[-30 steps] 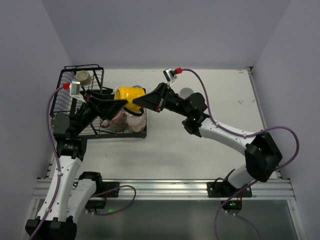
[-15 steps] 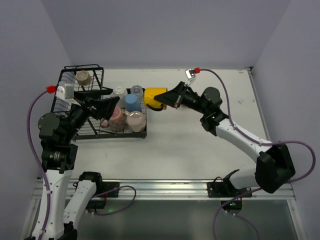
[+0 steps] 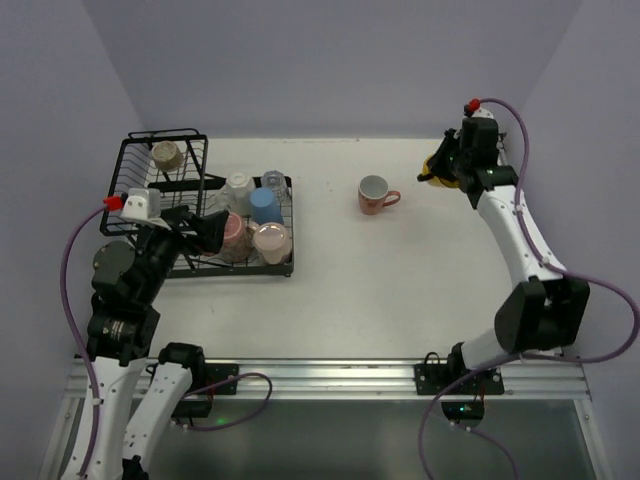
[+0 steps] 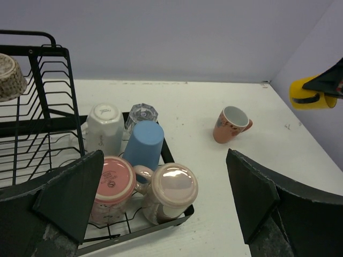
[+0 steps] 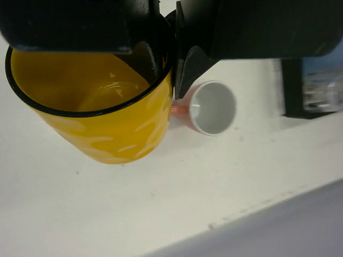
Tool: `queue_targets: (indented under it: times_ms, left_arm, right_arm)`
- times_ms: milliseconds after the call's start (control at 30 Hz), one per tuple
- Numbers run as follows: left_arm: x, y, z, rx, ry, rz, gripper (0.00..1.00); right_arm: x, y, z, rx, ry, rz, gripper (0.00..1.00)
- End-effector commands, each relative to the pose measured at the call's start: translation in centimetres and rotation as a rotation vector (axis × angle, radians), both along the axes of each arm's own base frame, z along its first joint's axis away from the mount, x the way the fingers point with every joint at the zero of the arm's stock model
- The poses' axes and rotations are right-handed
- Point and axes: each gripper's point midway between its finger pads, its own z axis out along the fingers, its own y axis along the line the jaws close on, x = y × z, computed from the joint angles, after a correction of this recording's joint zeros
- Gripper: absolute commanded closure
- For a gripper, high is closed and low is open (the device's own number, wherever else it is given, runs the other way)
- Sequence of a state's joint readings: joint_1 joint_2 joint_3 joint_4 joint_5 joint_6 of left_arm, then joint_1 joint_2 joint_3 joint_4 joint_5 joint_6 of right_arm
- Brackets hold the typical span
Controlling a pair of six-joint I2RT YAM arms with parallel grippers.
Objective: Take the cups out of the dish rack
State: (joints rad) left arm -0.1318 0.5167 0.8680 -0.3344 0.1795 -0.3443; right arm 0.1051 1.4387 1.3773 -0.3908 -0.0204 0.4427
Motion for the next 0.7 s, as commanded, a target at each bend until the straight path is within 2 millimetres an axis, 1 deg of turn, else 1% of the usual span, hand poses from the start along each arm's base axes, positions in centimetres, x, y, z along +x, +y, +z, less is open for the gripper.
queue_targets:
  times_ms: [0,33,67,100,200,233,300,333,400,433,467,500,567,633,667]
  left_arm:
    - [0.0,0.4,0.3,0.038,-0.026,0.027,0.0]
    - [0.1,0.5,0.3,0.038,-0.026,0.032,0.0]
    - [0.0,0.4,0.4,0.038,-0.028,0.027,0.0]
    - [0.1,0.3,0.2,0.039,-0.022,0.027,0.0]
    - [0.5,0.3,0.2,0.037,-0.015,0.033,0.0]
    - [0.8,0.3,0.0,0.036,-0.006,0.036,0.0]
    - [1.4,0.3,-0.4,0.039,0.012,0.04,0.0]
    - [1.6,0.4,-0.6,0.04,0.02,0.046,0.0]
    - [2.0,0.4,-0.6,0.042,0.029,0.053,0.0]
    - [2.1,0.4,-0.6,0.043,0.03,0.053,0.0]
    - [2.2,0.4,-0.3,0.042,0.027,0.053,0.0]
    - [2.3,0.4,-0.4,0.041,0.031,0.056,0.0]
    - [2.4,0.6,0.1,0.04,0.025,0.067,0.0]
    - [2.8,1.1,0.2,0.04,0.032,0.098,0.0]
    - [2.9,1.2,0.6,0.036,0.028,0.109,0.0]
  right_arm:
    - [1.2,-2.3,-4.0,-0.194,0.156,-0.014,1.0]
    - [2.3,-2.6,-5.6,-0.212,0.212,-0.014,1.0]
    - [2.8,-2.8,-6.4,-0.233,0.238,-0.013,1.0]
    - [3.6,-2.7,-7.8,-0.239,0.282,-0.004,1.0]
    - [4.3,-2.2,-9.8,-0.24,0.328,0.024,1.0]
    - [4.6,-2.1,-11.2,-0.245,0.35,0.026,1.0]
    - [5.0,-1.9,-12.3,-0.248,0.375,0.034,1.0]
    - [5.1,-1.8,-13.4,-0.252,0.401,0.039,1.0]
    - [5.4,-1.3,-14.2,-0.258,0.411,0.053,1.0]
    - [5.5,-1.2,-15.0,-0.263,0.428,0.056,1.0]
    - [5.6,-1.0,-15.4,-0.268,0.434,0.056,1.0]
    - [5.9,-0.8,-15.3,-0.275,0.43,0.056,1.0]
    - [6.1,-0.4,-16.3,-0.284,0.448,0.07,1.0]
    - [6.5,0.2,-16.3,-0.283,0.447,0.082,0.97]
    - [6.5,0.4,-16.4,-0.28,0.453,0.087,0.94]
